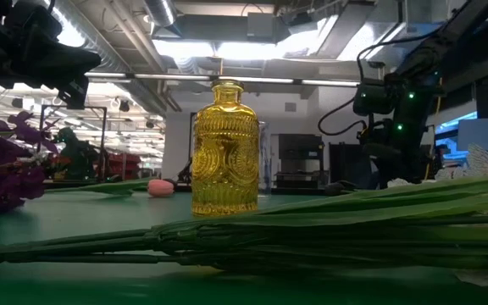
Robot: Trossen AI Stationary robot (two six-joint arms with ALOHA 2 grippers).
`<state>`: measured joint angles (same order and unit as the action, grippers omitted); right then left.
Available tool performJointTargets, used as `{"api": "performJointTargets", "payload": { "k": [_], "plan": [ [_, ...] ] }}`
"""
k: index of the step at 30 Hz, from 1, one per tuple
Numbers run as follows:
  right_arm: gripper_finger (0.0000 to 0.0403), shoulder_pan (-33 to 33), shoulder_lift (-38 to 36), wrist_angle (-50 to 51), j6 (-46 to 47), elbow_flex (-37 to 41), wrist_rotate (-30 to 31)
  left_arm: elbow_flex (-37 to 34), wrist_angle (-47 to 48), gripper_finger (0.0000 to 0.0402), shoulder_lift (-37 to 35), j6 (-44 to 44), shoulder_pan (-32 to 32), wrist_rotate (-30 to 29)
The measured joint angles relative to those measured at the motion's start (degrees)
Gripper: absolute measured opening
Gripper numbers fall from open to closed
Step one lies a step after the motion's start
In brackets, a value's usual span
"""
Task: Sort flowers into vase by color
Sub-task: Put the right black tulip into the transparent vase
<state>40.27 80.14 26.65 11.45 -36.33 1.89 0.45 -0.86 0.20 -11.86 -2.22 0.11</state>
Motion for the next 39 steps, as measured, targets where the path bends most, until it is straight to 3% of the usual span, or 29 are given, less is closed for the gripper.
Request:
{"api": "performJointTargets", "payload": {
  "k": [4, 10, 26, 32, 39],
  "plan": [
    [0.0204, 0.00, -0.20, -3.78, -0.05, 2.74, -3.04, 0.01, 0.00, 0.0000, -0.01, -0.01, 0.01, 0.00],
    [0.0194, -0.02, -0.24, -4.63, 0.06, 4.14, -2.33, 0.01, 0.00, 0.0000, 0.00, -0.02, 0.01, 0.00],
    [0.0013, -0.02, -0.58, -4.26, 0.05, 4.25, -2.38, 0.01, 0.00, 0.0000, -0.01, 0.00, 0.02, 0.00],
    [0.0017, -0.13, -4.10, -2.72, 0.22, 4.64, -3.22, 0.00, 0.00, 0.0000, 0.01, 0.00, 0.00, -0.01],
    [0.0010, -0.17, -14.11, -3.91, 1.60, 4.60, -6.00, 0.02, 0.00, 0.0000, -0.01, -0.01, 0.01, 0.00]
  ]
}}
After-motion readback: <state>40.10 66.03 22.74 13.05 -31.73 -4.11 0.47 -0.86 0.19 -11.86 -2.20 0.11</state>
